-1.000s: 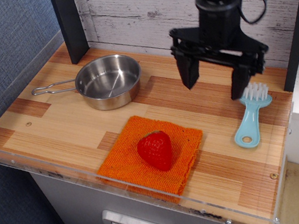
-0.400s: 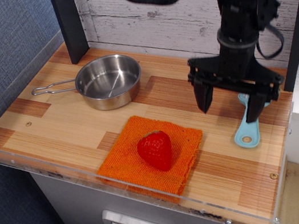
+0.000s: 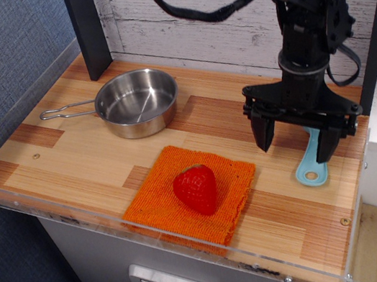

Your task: Move the brush to the left of the orange cloth

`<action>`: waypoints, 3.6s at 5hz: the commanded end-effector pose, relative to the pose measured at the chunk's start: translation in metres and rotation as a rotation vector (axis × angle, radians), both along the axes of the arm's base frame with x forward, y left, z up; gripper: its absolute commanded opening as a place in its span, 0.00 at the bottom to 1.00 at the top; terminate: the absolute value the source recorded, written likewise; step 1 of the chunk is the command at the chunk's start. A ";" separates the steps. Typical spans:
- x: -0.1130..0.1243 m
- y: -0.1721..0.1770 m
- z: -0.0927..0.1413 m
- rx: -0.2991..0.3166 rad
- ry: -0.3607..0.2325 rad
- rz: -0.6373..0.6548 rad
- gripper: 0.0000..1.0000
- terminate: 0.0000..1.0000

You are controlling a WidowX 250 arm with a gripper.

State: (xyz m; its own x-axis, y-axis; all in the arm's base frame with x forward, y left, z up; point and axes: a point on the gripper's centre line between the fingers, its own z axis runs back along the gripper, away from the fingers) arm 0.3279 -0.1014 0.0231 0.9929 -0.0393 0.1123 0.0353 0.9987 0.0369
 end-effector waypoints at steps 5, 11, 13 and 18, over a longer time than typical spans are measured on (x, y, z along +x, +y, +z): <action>0.008 -0.011 0.004 -0.123 -0.052 0.030 0.00 0.00; -0.110 0.164 0.117 0.070 -0.023 -0.007 0.00 0.00; -0.114 0.264 0.082 0.108 -0.026 -0.006 0.00 0.00; -0.072 0.252 0.034 0.076 0.021 0.060 0.00 0.00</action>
State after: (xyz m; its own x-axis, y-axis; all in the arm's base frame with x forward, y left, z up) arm 0.2574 0.1515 0.0437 0.9979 0.0141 0.0638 -0.0201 0.9953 0.0948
